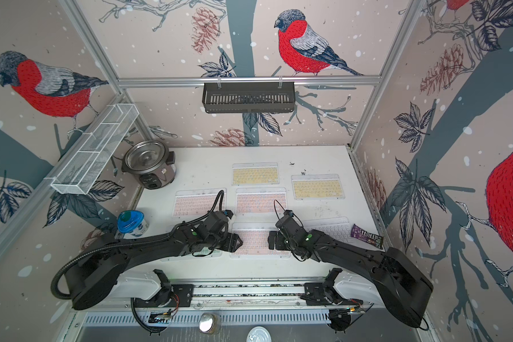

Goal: Stack the numeric keypads
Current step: Pick up the numeric keypad from the center of the board.

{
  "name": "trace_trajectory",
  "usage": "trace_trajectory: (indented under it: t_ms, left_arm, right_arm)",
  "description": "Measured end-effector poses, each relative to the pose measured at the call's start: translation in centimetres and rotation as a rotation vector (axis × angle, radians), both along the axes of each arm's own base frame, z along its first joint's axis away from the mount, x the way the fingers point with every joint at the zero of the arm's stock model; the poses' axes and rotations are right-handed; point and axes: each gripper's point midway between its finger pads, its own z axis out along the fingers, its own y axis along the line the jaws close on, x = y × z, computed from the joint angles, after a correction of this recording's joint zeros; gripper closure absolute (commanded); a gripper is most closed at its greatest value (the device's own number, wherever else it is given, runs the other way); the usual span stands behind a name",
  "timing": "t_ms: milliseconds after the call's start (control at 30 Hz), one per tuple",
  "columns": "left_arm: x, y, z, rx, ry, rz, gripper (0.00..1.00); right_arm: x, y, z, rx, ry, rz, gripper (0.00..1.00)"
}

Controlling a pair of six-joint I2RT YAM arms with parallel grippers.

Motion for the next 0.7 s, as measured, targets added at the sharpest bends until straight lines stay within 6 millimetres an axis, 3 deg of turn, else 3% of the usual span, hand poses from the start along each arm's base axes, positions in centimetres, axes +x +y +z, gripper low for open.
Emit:
trace_trajectory:
  t_ms: [333,700]
  left_arm:
    - [0.1,-0.4,-0.1,-0.026,-0.004,0.002,0.31]
    - [0.5,-0.7,-0.3,-0.043,-0.011,0.018,0.31]
  right_arm:
    - [0.1,0.3,0.3,0.019,-0.002,0.002,0.01]
    - [1.6,-0.1,2.8,0.183,-0.041,-0.053,0.01]
